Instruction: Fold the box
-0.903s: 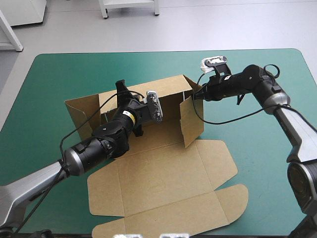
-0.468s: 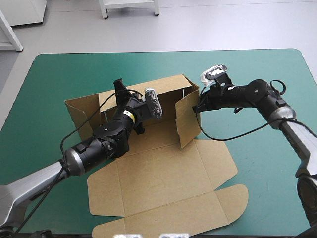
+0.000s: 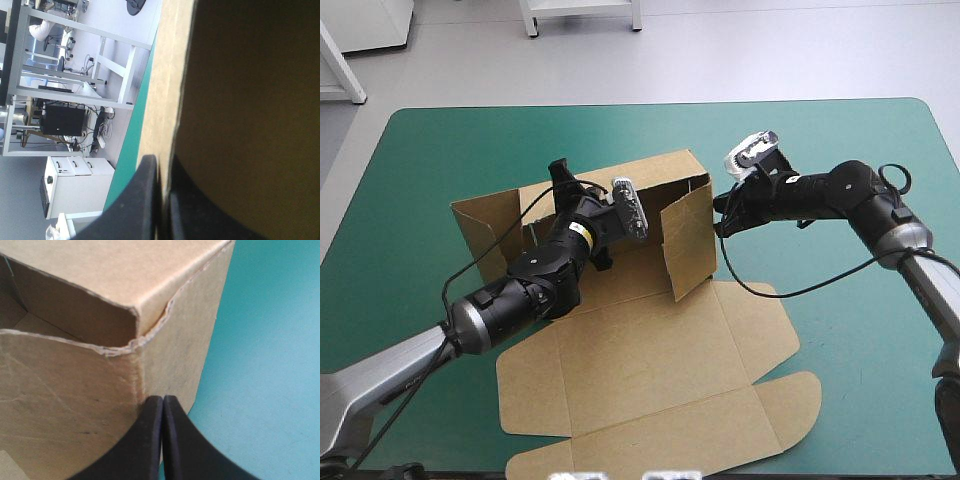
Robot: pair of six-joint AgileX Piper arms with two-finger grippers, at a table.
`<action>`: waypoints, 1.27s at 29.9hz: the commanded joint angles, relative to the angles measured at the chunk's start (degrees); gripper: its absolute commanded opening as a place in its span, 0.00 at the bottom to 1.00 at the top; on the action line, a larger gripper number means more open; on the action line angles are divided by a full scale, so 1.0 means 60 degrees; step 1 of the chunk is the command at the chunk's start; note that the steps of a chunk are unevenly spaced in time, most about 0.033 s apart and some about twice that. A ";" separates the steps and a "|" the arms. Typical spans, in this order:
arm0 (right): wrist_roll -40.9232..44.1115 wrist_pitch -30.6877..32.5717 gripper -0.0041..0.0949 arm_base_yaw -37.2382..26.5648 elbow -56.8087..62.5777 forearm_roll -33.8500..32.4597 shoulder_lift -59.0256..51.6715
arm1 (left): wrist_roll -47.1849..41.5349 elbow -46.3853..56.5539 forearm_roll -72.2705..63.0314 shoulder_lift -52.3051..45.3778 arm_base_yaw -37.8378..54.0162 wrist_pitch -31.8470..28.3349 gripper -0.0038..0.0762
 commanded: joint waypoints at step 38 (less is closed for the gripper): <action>-0.0696 -0.1483 0.70 0.0909 -0.0258 0.0812 0.0144 | -0.0422 -0.0211 0.0090 -0.0303 0.0019 0.0171 0.04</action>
